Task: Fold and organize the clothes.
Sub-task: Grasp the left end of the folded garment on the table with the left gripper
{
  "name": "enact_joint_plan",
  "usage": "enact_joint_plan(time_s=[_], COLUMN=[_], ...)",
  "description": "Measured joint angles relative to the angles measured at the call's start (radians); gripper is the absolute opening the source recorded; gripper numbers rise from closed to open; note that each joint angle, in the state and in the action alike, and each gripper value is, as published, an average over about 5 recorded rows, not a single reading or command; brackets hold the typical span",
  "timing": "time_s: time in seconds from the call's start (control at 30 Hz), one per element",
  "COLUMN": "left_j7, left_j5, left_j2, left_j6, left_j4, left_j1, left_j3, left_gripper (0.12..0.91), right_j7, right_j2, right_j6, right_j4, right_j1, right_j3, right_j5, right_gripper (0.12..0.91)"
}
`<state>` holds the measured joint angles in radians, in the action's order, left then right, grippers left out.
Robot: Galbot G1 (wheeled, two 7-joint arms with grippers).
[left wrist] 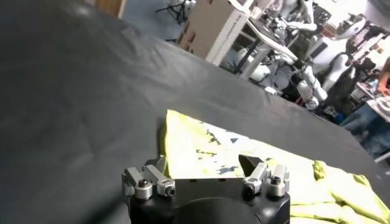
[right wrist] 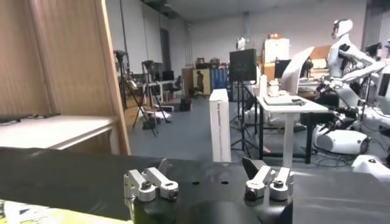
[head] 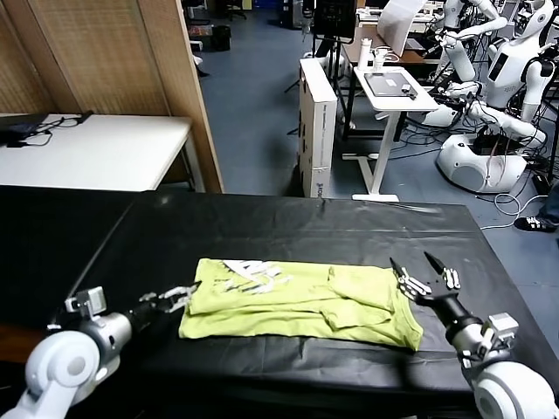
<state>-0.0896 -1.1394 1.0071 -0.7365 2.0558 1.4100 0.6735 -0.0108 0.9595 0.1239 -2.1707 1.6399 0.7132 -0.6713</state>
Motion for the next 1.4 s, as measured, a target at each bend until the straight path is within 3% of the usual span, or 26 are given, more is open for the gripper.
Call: enact_joint_plan(time_s=[0.43,0.83,1.17,1.27,1.4], left_j7=[0.055,0.072,0.088,0.090,0.096], left_j5=[0.067,0.102,0.130,0.135,0.153], left_j2=[0.041,0.055,0.058,0.058,0.060], left_j6=[0.000,0.003,0.003,0.000,-0.002], left_j4=[-0.059,-0.089,-0.101,-0.096,-0.096], left_j1=[-0.002,-0.015,-0.014,-0.012,-0.013], left_j3=[-0.021,-0.033,-0.035,-0.038,-0.042], left_gripper=[0.907,0.892,0.685,0.559,0.326], right_j7=[0.000,0.000,-0.001,-0.001,-0.001], right_j2=[0.009,0.020,0.024,0.025,0.028], right_j6=[0.002,0.003,0.007,0.008,0.008], right_j4=[-0.005,-0.005,0.002,0.003,0.003], right_j1=[0.000,-0.006,-0.018,-0.021,-0.022], right_j3=[-0.007,-0.015,-0.022,-0.025,-0.027], right_j5=[0.007,0.020,0.024,0.027,0.031], right_gripper=[0.907,0.907,0.907,0.907,0.907])
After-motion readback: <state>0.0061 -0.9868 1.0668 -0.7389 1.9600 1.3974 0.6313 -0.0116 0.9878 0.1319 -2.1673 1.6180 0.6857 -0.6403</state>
